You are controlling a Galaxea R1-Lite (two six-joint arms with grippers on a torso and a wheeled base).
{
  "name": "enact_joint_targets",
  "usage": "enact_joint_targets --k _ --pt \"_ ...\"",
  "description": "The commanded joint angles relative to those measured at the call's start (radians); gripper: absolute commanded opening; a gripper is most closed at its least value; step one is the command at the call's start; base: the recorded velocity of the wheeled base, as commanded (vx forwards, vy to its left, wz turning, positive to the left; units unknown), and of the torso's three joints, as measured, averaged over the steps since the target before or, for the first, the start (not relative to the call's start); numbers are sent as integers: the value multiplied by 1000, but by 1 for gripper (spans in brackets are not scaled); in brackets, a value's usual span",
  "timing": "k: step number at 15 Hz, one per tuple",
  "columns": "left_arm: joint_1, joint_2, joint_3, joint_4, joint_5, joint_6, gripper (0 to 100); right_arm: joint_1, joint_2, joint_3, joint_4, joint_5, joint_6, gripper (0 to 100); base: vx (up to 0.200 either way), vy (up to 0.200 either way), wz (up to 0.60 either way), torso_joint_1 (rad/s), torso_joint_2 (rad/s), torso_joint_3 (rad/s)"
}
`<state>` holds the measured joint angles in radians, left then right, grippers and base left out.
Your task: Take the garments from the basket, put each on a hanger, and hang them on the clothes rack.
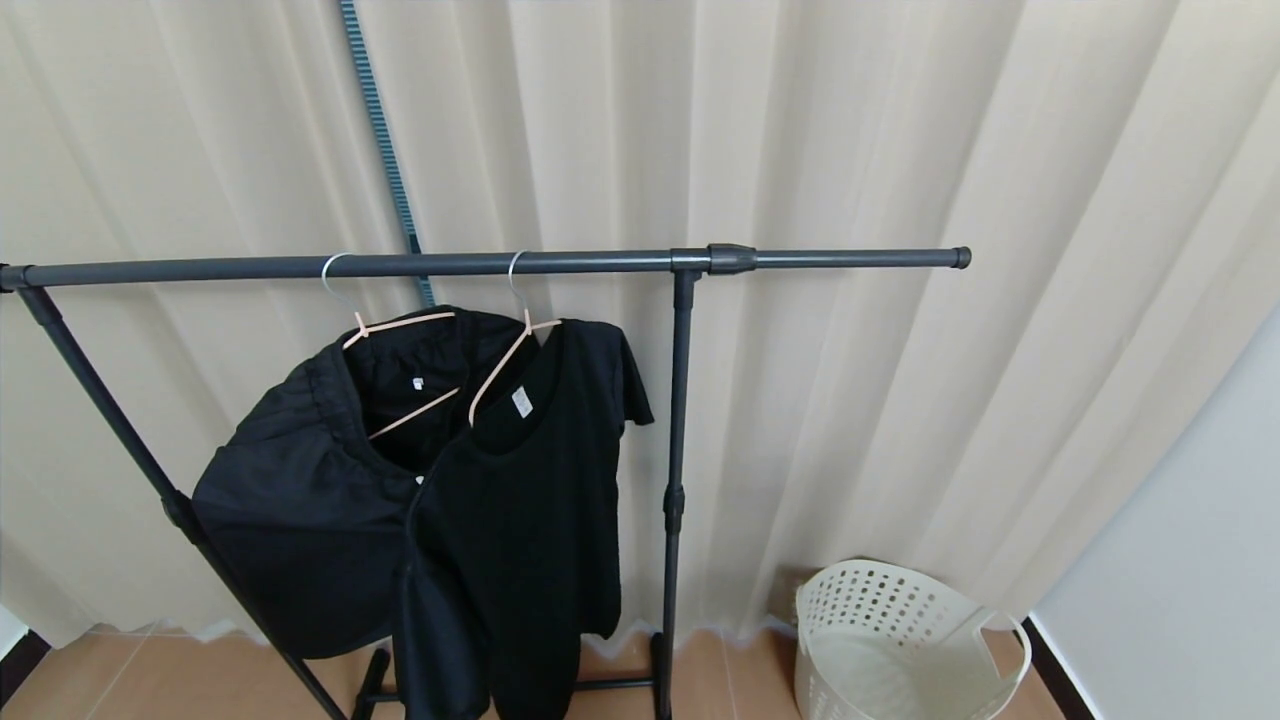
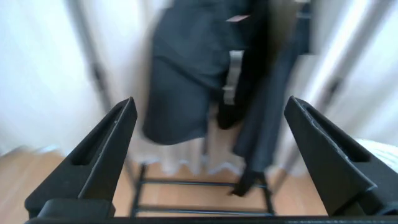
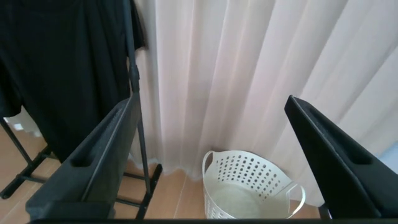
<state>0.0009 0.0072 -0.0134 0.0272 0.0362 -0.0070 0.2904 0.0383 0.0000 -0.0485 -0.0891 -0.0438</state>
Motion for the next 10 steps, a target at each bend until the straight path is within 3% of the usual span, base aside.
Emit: enact_joint_targets --k 1,10 --pt "-5 -1 0 3 -25 -2 100 1 -1 0 -1 -23 10 100 0 0 0 0 0 0" --pt "1 -1 3 5 -30 41 100 -8 29 0 2 -52 22 100 0 0 0 0 0 0"
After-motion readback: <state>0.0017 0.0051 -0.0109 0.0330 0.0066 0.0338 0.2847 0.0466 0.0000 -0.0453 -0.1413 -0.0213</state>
